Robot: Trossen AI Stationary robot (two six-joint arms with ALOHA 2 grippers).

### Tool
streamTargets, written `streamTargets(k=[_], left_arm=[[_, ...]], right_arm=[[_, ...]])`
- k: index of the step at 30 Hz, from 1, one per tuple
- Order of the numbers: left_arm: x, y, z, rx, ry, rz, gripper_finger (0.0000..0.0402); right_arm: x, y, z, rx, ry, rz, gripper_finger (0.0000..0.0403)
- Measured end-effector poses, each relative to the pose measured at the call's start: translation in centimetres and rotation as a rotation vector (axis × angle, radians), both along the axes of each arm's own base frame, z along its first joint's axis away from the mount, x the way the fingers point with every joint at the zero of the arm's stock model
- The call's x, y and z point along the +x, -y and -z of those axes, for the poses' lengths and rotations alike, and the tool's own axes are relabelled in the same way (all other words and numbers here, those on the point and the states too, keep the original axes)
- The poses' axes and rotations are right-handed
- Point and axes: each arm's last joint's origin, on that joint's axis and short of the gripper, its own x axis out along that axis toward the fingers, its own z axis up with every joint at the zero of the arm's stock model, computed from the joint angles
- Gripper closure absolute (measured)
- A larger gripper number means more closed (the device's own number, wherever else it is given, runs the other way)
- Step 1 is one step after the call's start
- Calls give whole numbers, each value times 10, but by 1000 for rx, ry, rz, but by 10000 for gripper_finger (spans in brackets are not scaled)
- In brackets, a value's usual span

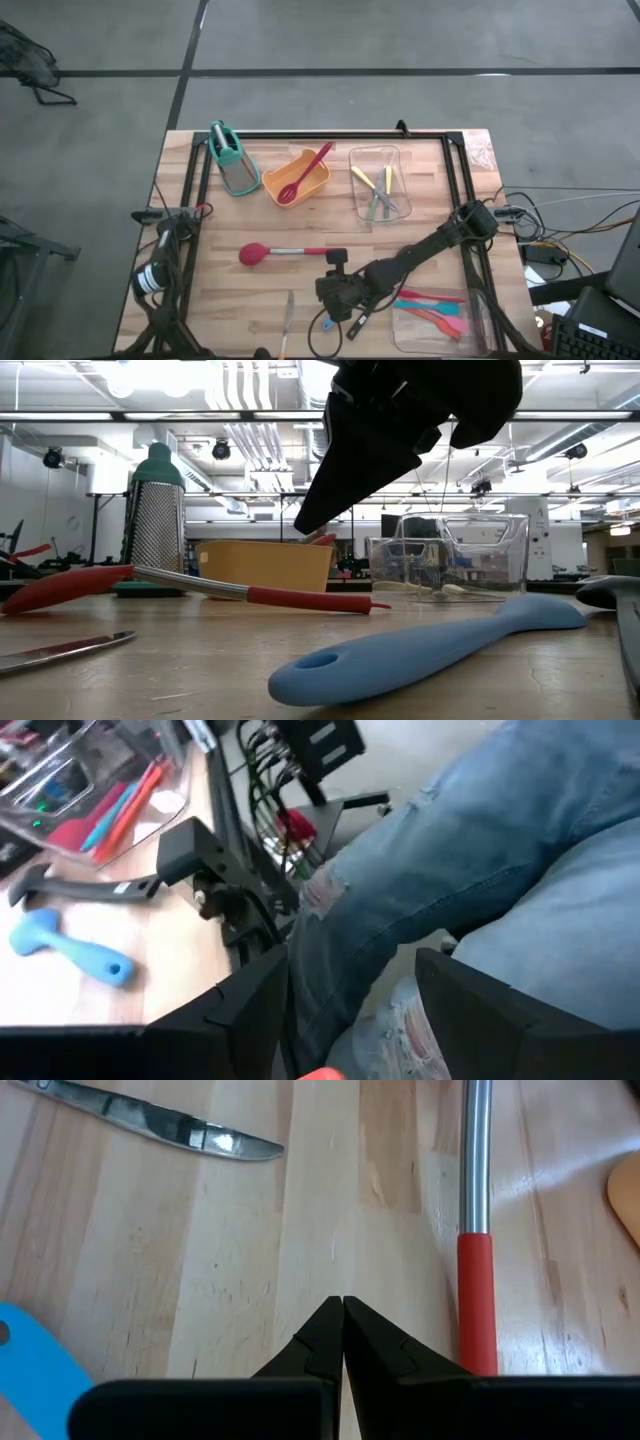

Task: Pick & Place Kitchen Items
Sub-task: Put the orange kitchen knife into the top transparent bin

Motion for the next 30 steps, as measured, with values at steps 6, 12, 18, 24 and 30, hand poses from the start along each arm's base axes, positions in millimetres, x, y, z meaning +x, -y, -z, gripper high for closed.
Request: streamTargets(k=[6,12,18,24,30], left_arm=[[-11,9,12,37,23,-56,177],[-18,9,31,72,12,-77,177],[-18,6,54,180,61,-120,177],[-19,3,58,256,101,-157,177],[-18,-2,61,301,90,-171,178]], right_arm=[[-1,0,1,0,-4,3,394],[-1,0,1,15,1,21,394],[-1,0,1,30,6,41,394],[-1,0,1,31,7,41,394],[-1,0,1,29,6,38,394]])
